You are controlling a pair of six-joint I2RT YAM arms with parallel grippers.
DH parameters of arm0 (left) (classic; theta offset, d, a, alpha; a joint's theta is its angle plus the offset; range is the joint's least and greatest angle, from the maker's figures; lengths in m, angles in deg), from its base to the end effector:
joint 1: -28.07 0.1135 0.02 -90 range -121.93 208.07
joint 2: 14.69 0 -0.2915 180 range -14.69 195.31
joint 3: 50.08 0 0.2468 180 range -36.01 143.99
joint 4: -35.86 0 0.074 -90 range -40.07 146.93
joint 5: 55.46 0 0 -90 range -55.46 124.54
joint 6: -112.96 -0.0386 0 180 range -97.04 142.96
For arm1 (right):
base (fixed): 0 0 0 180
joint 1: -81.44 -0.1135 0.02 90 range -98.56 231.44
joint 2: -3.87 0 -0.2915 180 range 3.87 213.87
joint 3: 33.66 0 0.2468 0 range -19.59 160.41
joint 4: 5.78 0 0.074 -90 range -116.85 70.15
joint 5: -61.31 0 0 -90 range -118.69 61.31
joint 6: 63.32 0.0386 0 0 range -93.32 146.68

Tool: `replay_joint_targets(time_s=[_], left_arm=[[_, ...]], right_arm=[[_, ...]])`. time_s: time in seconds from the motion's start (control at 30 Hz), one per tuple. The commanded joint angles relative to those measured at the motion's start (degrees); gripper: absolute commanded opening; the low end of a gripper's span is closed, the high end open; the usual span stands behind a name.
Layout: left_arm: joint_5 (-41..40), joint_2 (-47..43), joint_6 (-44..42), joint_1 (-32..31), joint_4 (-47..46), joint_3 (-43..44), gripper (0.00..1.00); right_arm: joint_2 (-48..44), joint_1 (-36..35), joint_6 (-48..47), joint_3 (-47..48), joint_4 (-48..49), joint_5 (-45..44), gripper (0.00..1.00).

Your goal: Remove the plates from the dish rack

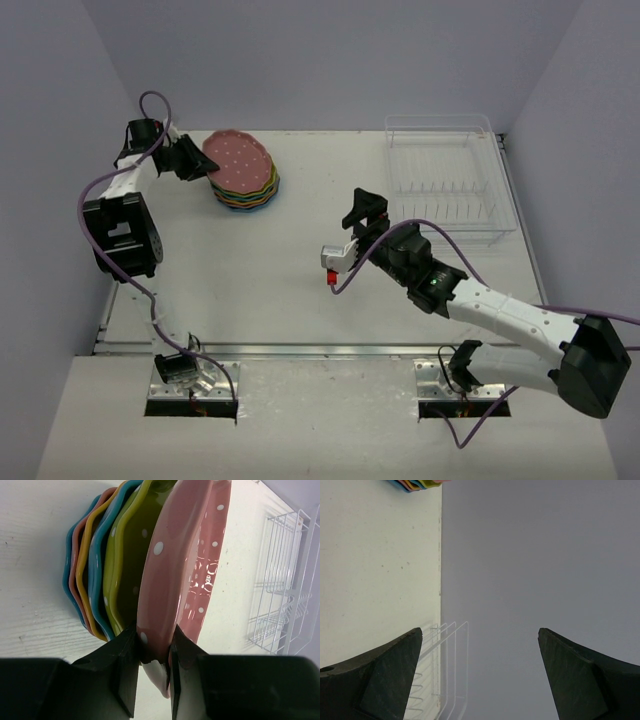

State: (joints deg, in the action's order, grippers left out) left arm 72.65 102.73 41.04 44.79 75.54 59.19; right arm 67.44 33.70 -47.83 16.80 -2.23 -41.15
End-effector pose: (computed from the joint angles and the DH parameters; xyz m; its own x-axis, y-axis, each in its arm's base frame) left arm 0.4557 0.1120 0.2599 -0.7277 -0.4736 -0.4962 -0.0583 0.7635 -0.6432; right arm 0.1681 0.1726 0.3000 0.5287 -0.8174 -0.2288 -0.2624 0.0990 -0.9599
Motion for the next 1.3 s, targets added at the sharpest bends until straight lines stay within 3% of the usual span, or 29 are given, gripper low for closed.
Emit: replay_joint_targets(time_s=[0.0,0.13,0.33,0.43,0.5,0.6,0.73,0.97,1.13,1.27], left_arm=[[-1.19,1.29,-1.11,0.26,-2.50,3.55,0.22],[-2.13,1.40,-2.26,0.25,0.17,5.46,0.57],[-10.61,-8.55,-4.53,0.25,-1.34,0.59,0.68],[-20.55,-16.64,-6.61,0.27,-3.17,-2.11,0.90],[-26.31,-20.55,-9.45,0.32,-2.60,-2.45,1.00],[-27.05,-25.98,-15.43,0.29,-0.31,-2.80,1.00],[-21.42,-33.33,-24.16,-1.35,4.09,-8.03,1.00],[-23.96,-51.61,-30.38,-9.76,3.93,-29.67,1.00],[-24.46,-62.94,-30.28,-11.44,1.42,-44.04,1.00],[-24.94,-67.28,-30.59,-11.44,0.64,-47.61,1.00]], right_arm=[[0.41,0.71,5.20,4.73,-1.77,-1.68,0.99],[0.57,1.25,8.03,6.75,-4.04,-2.56,0.99],[1.78,6.32,22.63,18.31,-16.42,-3.37,0.99],[2.44,12.32,34.46,24.17,-24.88,-2.01,0.99],[2.59,16.68,43.81,26.44,-29.38,-0.79,0.99],[1.86,23.50,52.32,27.05,-34.81,2.01,0.99],[-0.20,32.45,66.00,24.42,-42.13,9.22,0.99],[-7.17,43.79,82.95,13.41,-44.06,13.38,0.99],[-14.87,47.10,81.47,6.49,-40.47,13.91,0.99],[-16.54,47.12,79.73,5.03,-40.47,12.73,0.99]])
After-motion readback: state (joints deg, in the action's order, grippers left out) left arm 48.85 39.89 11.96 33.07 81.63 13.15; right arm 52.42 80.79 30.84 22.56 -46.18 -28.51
